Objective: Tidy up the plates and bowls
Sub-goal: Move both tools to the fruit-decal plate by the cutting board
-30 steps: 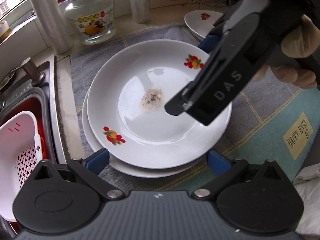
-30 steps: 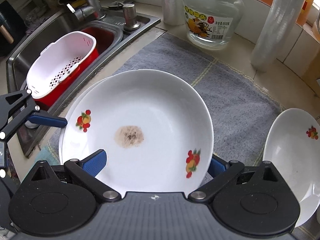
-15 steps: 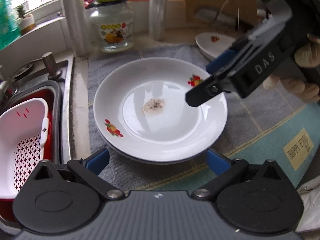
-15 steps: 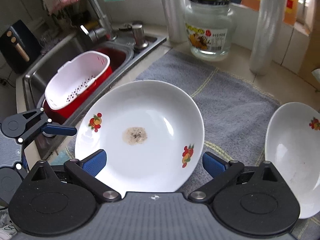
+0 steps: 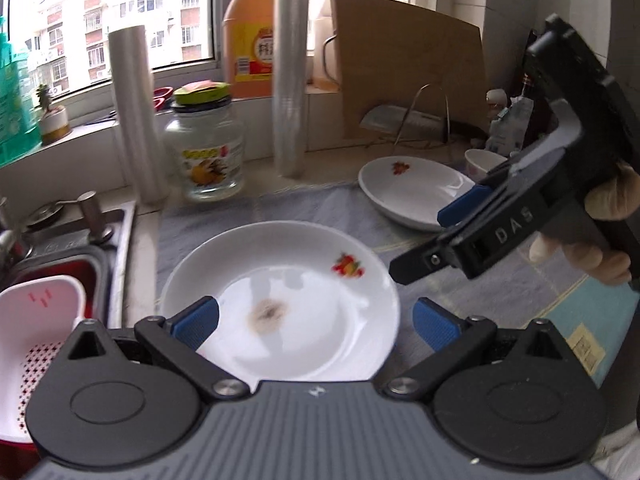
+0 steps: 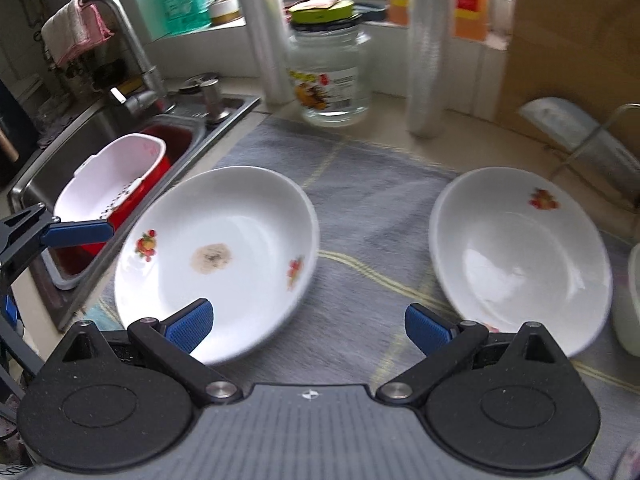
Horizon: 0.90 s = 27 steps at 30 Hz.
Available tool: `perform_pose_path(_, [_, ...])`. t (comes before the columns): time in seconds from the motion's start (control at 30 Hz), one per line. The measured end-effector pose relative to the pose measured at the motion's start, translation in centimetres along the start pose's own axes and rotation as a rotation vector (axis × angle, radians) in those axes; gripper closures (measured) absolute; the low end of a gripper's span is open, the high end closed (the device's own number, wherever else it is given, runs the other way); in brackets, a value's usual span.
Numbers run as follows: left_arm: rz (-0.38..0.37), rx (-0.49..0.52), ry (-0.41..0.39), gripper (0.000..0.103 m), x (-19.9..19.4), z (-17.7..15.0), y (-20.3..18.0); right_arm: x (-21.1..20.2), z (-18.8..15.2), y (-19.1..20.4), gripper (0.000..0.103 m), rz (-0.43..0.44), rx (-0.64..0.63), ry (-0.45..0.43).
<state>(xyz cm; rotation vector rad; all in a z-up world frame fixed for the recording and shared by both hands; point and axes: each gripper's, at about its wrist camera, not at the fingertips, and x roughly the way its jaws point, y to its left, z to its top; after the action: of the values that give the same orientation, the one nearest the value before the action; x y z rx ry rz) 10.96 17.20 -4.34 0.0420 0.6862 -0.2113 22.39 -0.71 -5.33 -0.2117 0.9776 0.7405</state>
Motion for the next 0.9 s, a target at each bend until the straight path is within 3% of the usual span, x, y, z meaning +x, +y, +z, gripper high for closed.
perform_pose_path(0.17, [0.020, -0.010, -0.022, 0.001, 1.3, 1.8, -3.5, -1.4, -1.0, -3.1, 0.000, -0.014, -0.031, -0.034])
perform_pose_path(0.47, [0.110, -0.069, 0.012, 0.001, 5.6, 4.1, -10.8, -3.7, -1.4, -11.7, 0.000, 0.015, -0.082, -0.074])
perform_pose_path(0.9, [0.124, -0.073, 0.101, 0.001, 13.4, 4.8, -15.3, -3.9, 1.7, -18.5, 0.000, 0.027, -0.129, -0.072])
